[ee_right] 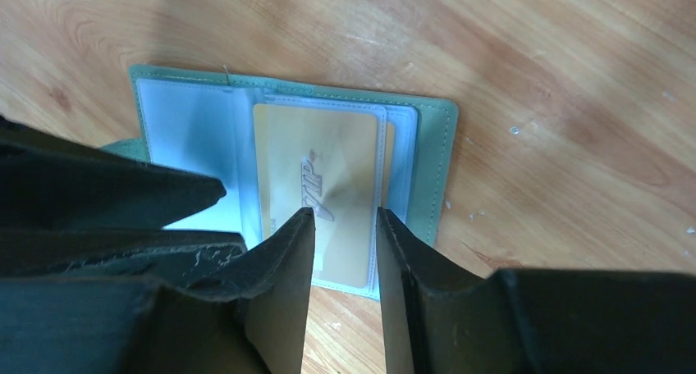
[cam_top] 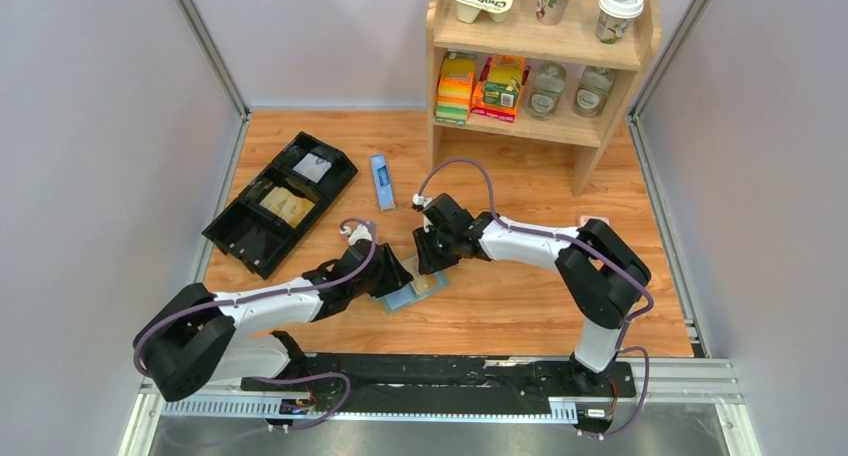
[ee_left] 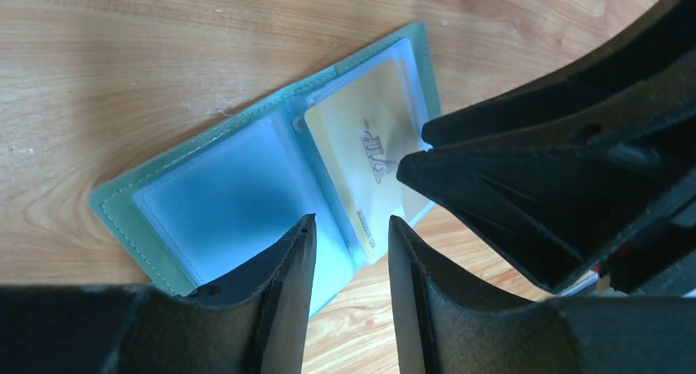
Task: Take the credit cards out of the card holder
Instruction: Remove the credit card from the card holder.
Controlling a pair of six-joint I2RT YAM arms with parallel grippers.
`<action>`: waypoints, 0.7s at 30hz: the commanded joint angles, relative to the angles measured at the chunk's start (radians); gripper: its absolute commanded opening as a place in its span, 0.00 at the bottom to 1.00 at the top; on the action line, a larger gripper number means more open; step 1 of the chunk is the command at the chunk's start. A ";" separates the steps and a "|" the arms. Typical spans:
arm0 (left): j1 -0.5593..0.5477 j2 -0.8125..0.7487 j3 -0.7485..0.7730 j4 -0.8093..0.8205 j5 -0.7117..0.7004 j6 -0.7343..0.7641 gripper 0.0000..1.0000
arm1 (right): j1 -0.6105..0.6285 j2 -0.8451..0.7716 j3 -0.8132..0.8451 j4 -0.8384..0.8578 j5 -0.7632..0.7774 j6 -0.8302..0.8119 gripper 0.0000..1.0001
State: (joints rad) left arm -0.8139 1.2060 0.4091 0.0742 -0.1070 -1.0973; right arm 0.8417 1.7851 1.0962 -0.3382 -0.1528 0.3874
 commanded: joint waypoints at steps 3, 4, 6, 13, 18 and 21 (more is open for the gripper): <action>0.015 0.036 -0.044 0.153 0.043 -0.049 0.46 | -0.003 0.017 -0.050 0.094 -0.076 0.010 0.35; 0.015 0.040 -0.055 0.159 0.038 -0.053 0.46 | -0.003 0.020 -0.056 0.100 -0.083 0.022 0.34; 0.015 0.041 -0.075 0.174 0.026 -0.079 0.46 | -0.003 0.028 -0.065 0.110 -0.096 0.040 0.34; 0.015 0.046 -0.135 0.285 0.007 -0.122 0.47 | -0.003 0.036 -0.099 0.134 -0.117 0.071 0.33; 0.015 0.017 -0.182 0.380 0.020 -0.130 0.42 | -0.004 0.042 -0.104 0.134 -0.114 0.084 0.33; 0.015 -0.022 -0.217 0.432 0.012 -0.138 0.37 | -0.006 0.046 -0.107 0.133 -0.117 0.087 0.33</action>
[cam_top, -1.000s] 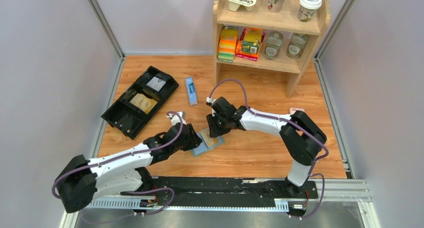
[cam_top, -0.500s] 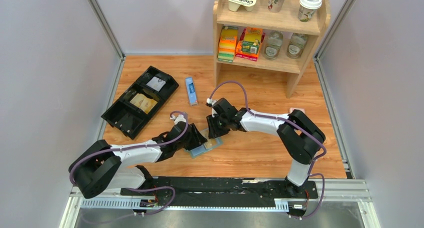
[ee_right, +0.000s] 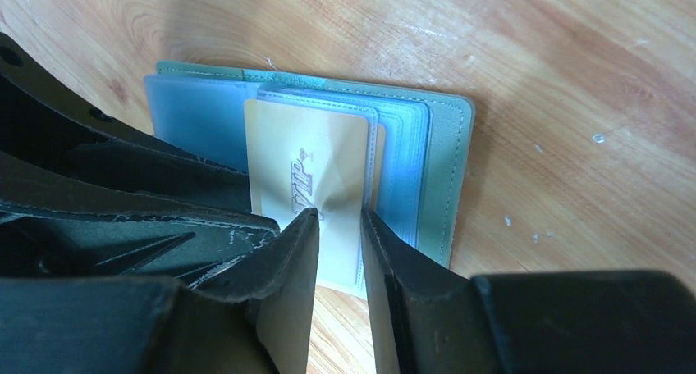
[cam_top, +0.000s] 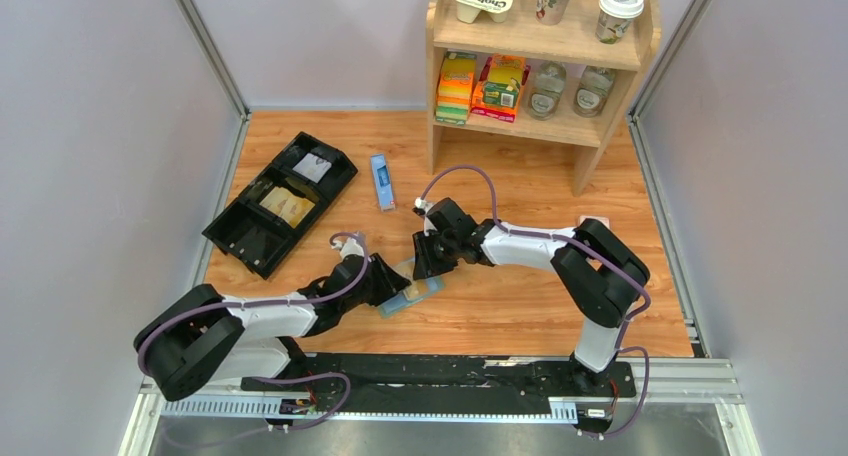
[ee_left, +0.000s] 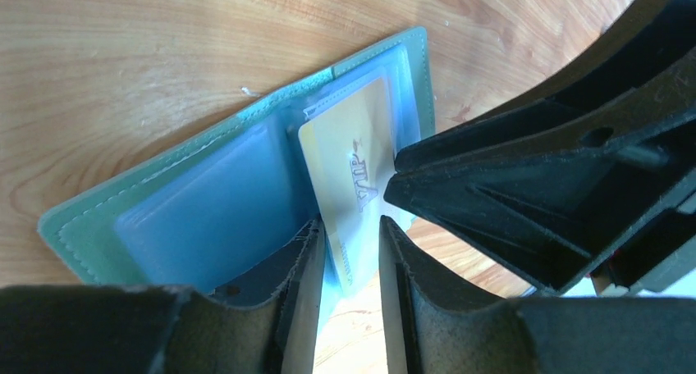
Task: Take the credit cards out of the card holder
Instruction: Remove the credit card from the card holder.
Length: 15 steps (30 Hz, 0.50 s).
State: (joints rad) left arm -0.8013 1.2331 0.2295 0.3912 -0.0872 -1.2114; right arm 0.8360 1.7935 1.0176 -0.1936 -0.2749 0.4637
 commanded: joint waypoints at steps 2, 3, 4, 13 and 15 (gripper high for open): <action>0.002 -0.084 -0.059 0.135 -0.019 -0.023 0.35 | -0.002 0.041 -0.030 -0.010 0.003 0.013 0.33; 0.002 -0.104 -0.068 0.144 -0.023 -0.020 0.34 | -0.005 0.044 -0.028 -0.012 0.003 0.016 0.33; 0.002 -0.116 -0.071 0.152 -0.025 -0.017 0.33 | -0.005 0.046 -0.028 -0.012 0.002 0.016 0.33; 0.002 -0.173 -0.068 0.210 -0.014 0.027 0.25 | -0.009 0.060 -0.025 -0.017 -0.004 0.024 0.33; 0.002 -0.162 -0.071 0.234 -0.005 0.030 0.22 | -0.009 0.061 -0.024 -0.018 -0.006 0.023 0.33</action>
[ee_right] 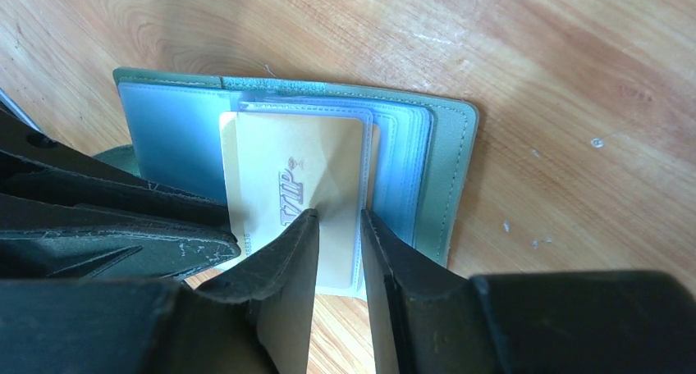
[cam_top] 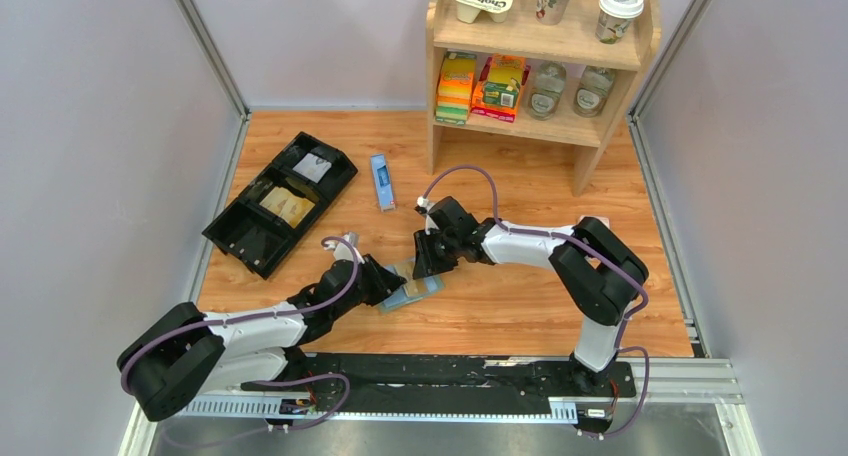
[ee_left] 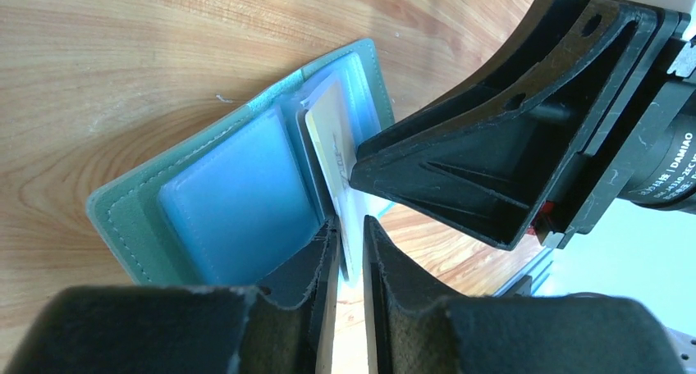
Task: Take the credit cards out of the card holder
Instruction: Remove the credit card from the card holder.
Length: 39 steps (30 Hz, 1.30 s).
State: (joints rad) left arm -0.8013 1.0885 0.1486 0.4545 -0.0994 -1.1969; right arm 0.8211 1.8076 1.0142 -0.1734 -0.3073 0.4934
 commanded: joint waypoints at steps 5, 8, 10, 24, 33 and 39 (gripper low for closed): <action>0.001 0.031 0.019 0.210 0.032 0.025 0.21 | 0.004 0.052 -0.020 -0.038 0.022 -0.004 0.32; 0.001 0.094 0.026 0.262 0.049 0.023 0.21 | 0.006 0.053 -0.019 -0.038 0.022 -0.006 0.32; -0.001 0.132 0.034 0.305 0.064 0.022 0.21 | 0.004 0.053 -0.020 -0.040 0.020 -0.003 0.33; -0.010 0.082 0.011 0.270 0.037 0.017 0.01 | -0.007 0.078 -0.016 -0.057 0.025 0.010 0.32; -0.010 -0.122 0.002 0.078 -0.006 0.014 0.02 | -0.011 0.107 0.003 -0.080 0.027 0.016 0.32; -0.010 -0.217 -0.009 -0.058 -0.025 0.002 0.02 | -0.011 0.114 0.006 -0.090 0.034 0.022 0.31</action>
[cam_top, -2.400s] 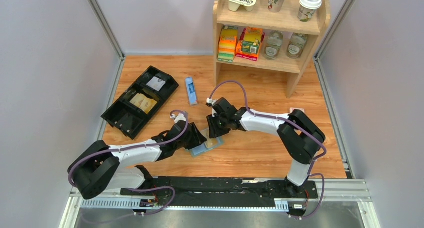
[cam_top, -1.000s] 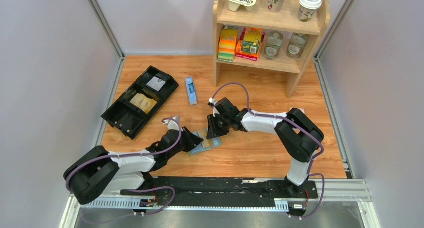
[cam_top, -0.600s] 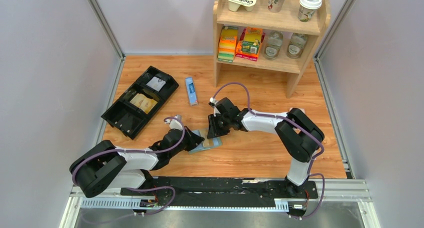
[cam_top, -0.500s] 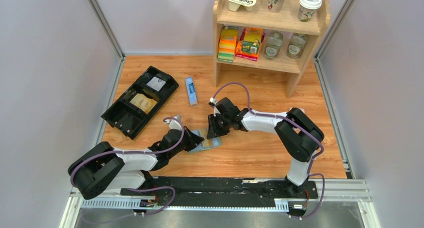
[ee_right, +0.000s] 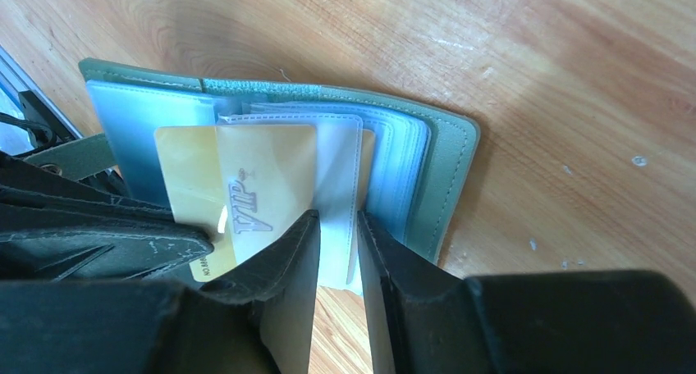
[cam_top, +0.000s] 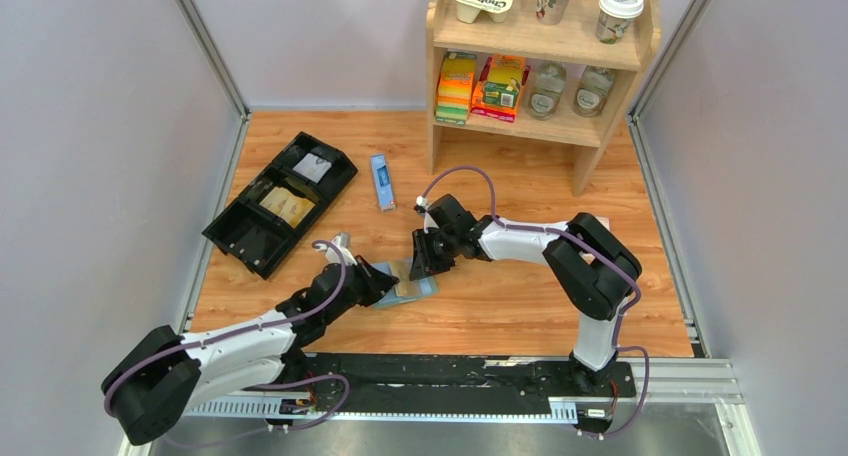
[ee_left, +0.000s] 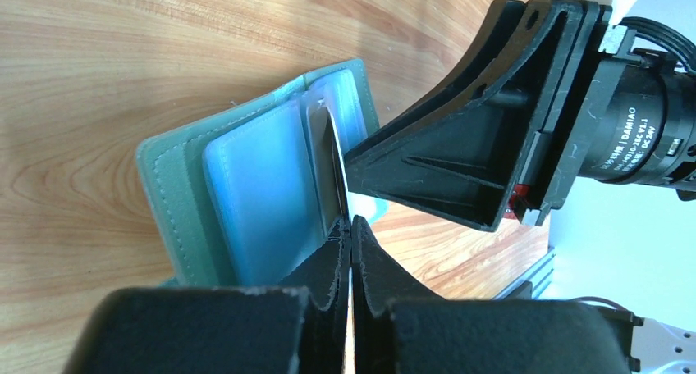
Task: Take the credit cards out of the card holder
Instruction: Remove the credit card from the card holder, then place the credit card in the storage box.
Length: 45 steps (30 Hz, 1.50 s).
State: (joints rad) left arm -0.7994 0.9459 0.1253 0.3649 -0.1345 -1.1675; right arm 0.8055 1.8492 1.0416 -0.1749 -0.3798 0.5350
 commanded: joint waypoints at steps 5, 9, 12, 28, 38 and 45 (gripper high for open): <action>-0.012 -0.144 0.046 -0.145 -0.019 0.005 0.00 | -0.002 0.073 -0.023 -0.089 0.107 -0.020 0.31; -0.012 -0.171 0.121 -0.355 -0.033 0.119 0.00 | 0.000 0.067 -0.026 -0.089 0.107 -0.021 0.31; -0.008 -0.174 0.180 -0.530 -0.050 0.181 0.00 | -0.002 0.058 -0.028 -0.092 0.111 -0.023 0.31; 0.248 -0.101 0.586 -0.989 0.056 0.780 0.00 | -0.006 -0.027 -0.018 -0.098 0.125 -0.072 0.36; 0.566 0.169 0.902 -1.100 0.219 1.224 0.00 | -0.005 -0.107 -0.046 -0.086 0.130 -0.128 0.46; 0.791 0.346 1.001 -1.029 0.315 1.391 0.00 | -0.006 -0.186 -0.112 -0.029 0.147 -0.145 0.63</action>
State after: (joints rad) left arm -0.0933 1.2186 1.0534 -0.6933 0.1078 0.0826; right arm 0.8036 1.7264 0.9722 -0.2314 -0.2726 0.4206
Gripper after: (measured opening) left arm 0.007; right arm 0.590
